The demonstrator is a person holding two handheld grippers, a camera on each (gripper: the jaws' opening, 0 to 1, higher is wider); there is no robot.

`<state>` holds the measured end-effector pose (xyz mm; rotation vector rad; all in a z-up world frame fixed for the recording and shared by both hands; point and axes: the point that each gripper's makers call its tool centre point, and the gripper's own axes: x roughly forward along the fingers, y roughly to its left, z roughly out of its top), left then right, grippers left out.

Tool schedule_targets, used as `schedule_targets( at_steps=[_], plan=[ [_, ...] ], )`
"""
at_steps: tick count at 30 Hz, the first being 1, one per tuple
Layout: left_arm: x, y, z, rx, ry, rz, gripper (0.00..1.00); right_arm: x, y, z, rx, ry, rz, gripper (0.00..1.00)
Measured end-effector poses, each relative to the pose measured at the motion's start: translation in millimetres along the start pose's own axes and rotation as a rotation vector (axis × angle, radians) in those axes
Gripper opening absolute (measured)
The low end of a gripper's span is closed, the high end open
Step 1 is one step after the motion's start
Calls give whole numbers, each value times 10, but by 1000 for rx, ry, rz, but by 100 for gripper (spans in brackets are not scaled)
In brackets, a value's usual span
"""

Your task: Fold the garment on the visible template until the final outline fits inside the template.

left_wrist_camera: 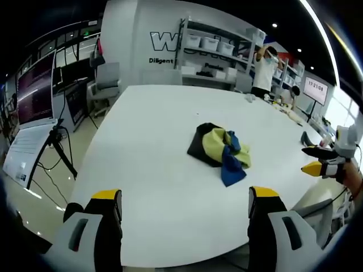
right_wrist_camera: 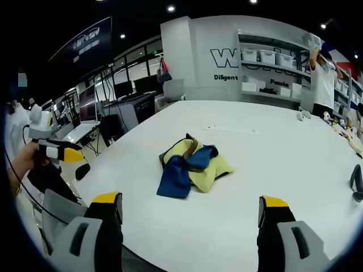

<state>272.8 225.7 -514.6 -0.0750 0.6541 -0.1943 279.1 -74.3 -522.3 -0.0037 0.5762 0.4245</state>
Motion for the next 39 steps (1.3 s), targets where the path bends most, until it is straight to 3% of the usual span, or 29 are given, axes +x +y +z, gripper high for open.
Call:
schedule_targets(
  at_steps=[6,8,10,17,29,39],
  plan=[
    [-4,9,-28,-7,3,4,87,37,-11,-40,-11,15,-10,99],
    [-1,14,-26,-9,3,6,87,53,-77,-4,-85,3,-56,98],
    [11,14,-17,-8,5,5,87,70,-58,11,-91,2,-58,97],
    [109,6,50,8,11,1,87,218,-29,48,-110,10,-21,98],
    [413,-72,193,25,23,-34,86,461,-71,103,-67,17,7,97],
    [635,-112,261,38,35,-52,85,655,-102,194,-80,-7,31,89]
  ],
)
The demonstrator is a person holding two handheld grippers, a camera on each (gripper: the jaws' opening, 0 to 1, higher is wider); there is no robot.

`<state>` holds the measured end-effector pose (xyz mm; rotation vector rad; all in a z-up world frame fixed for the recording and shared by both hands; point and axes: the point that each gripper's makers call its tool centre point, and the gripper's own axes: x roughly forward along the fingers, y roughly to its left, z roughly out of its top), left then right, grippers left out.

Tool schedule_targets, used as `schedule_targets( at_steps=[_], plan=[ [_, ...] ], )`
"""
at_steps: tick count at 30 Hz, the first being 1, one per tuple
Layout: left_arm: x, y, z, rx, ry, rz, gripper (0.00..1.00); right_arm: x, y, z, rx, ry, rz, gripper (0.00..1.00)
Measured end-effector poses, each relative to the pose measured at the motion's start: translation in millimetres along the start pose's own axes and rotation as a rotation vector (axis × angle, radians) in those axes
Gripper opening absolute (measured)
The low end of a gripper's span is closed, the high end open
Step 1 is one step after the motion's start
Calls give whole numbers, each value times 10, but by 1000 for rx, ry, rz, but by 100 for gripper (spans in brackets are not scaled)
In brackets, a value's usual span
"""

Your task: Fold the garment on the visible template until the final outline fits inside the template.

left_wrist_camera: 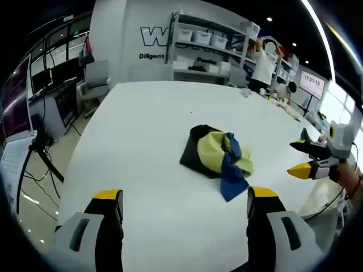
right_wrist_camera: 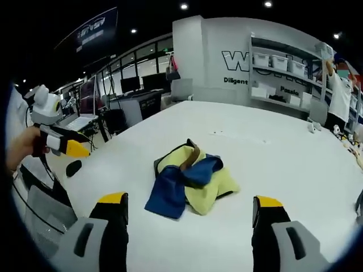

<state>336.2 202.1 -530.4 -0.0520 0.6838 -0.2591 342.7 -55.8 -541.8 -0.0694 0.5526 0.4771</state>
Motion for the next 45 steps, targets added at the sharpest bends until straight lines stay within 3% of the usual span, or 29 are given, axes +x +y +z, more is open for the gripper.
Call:
schedule_targets(
  at_steps=[6,16,25,34,45],
  plan=[
    [244,-20,71,-19,4,-8,84,276,-40,122,-7,-31,21,88],
    [641,-133,106,-34,33,-44,81,641,-62,69,17,-3,51,81],
    [1028,-182,-9,6,68,-44,76,962,-157,8,-64,43,36,71],
    [1367,-240,-145,-7,119,-41,71,1233,-183,-55,-6,48,60,64],
    [1701,-337,-332,-20,172,-49,57,1461,-218,-174,-14,71,52,55]
  ],
)
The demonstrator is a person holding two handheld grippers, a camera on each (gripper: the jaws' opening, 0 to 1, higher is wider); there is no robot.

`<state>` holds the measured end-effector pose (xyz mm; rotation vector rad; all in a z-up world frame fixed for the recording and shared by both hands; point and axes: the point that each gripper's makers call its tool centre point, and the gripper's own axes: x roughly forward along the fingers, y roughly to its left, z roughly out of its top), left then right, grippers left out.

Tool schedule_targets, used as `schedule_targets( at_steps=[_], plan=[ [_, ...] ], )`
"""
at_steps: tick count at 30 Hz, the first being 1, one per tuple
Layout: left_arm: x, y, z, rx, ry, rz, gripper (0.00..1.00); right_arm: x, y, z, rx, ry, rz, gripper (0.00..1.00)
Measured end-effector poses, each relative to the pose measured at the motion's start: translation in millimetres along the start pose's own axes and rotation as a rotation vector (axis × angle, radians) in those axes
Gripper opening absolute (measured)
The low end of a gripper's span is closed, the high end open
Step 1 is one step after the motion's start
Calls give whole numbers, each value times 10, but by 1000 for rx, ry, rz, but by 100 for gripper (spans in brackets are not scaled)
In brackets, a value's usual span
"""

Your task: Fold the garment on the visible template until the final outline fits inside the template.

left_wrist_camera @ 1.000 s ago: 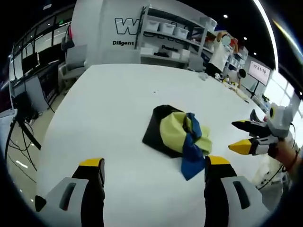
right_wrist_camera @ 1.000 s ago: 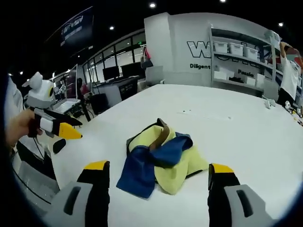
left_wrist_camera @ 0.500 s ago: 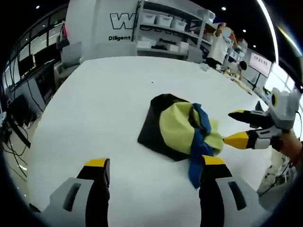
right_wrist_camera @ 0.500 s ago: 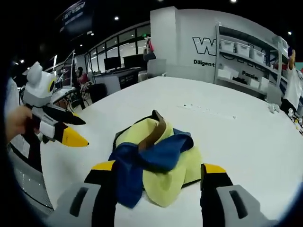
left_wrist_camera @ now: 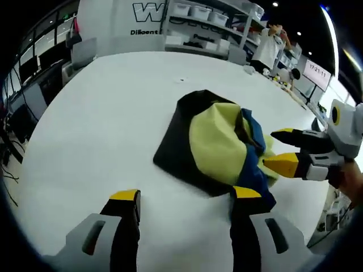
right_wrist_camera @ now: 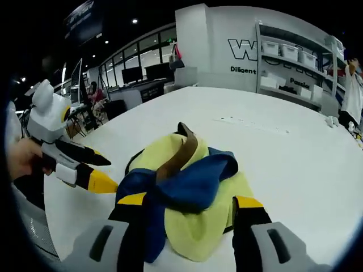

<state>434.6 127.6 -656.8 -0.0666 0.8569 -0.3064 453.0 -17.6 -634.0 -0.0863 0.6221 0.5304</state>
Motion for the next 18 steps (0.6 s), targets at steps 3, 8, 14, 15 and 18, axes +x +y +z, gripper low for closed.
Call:
schedule_targets(
  at_steps=[3,8,14,15,18],
  plan=[
    [68,-38,-47,-22,19,-13,53,39,-4,-22,-2,2,2,53],
    [140,-94,-1,-38,-1,-38,46,92,-38,-94,-45,18,-21,42],
    [152,-100,22,-44,-11,-43,36,128,-46,-108,-93,13,-36,31],
    [153,-109,21,-39,-12,-46,33,131,-43,-102,-100,9,-37,30],
    [165,-125,9,-39,-6,-49,22,141,-22,-25,-124,-26,-42,25]
  ],
)
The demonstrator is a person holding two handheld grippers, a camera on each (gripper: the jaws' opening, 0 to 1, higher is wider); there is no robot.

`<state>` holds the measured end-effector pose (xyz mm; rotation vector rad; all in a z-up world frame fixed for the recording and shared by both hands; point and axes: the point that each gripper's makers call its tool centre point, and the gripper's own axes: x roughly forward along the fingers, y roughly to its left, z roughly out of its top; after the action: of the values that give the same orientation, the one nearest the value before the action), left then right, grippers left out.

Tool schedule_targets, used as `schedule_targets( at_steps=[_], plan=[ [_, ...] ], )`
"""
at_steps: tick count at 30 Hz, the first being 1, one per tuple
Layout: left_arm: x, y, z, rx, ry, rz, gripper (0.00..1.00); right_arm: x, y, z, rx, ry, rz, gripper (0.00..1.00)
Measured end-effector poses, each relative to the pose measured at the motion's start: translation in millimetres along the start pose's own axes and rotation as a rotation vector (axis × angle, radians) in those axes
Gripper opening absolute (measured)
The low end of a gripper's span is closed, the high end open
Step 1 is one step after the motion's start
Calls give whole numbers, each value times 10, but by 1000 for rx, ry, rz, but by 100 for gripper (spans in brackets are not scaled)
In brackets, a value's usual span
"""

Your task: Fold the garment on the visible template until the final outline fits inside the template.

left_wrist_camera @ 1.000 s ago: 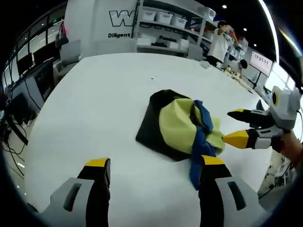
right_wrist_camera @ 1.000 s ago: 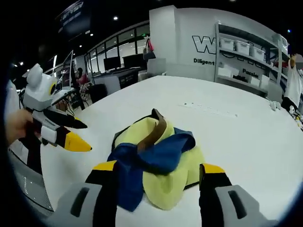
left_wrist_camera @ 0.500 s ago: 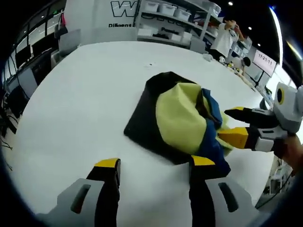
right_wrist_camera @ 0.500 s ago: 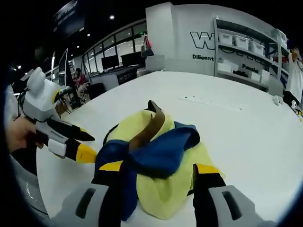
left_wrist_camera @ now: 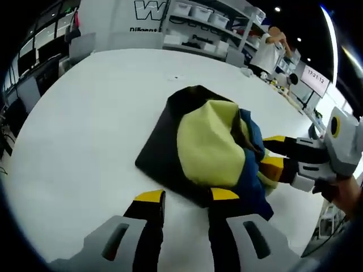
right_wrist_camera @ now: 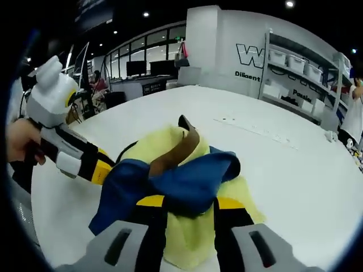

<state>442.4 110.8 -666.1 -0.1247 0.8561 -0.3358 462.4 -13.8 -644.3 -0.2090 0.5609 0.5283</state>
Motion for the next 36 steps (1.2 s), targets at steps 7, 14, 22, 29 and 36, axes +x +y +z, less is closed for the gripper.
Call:
schedule_targets(
  at_steps=[7,14,22,29,36],
  plan=[
    [-3,-59,-54,-7,14,-3,0,-13,-41,13,14,-2,-6,11],
    [-65,-28,-19,15,-5,6,0,-65,-91,35,44,-16,-7,0],
    [-291,90,91,33,-36,17,0,-256,-294,152,63,-36,-54,0],
    [-508,147,146,63,-58,10,0,-396,-445,226,69,-54,-96,0],
    [-695,162,135,82,-59,-16,0,-477,-570,265,65,-47,-128,0]
  ],
)
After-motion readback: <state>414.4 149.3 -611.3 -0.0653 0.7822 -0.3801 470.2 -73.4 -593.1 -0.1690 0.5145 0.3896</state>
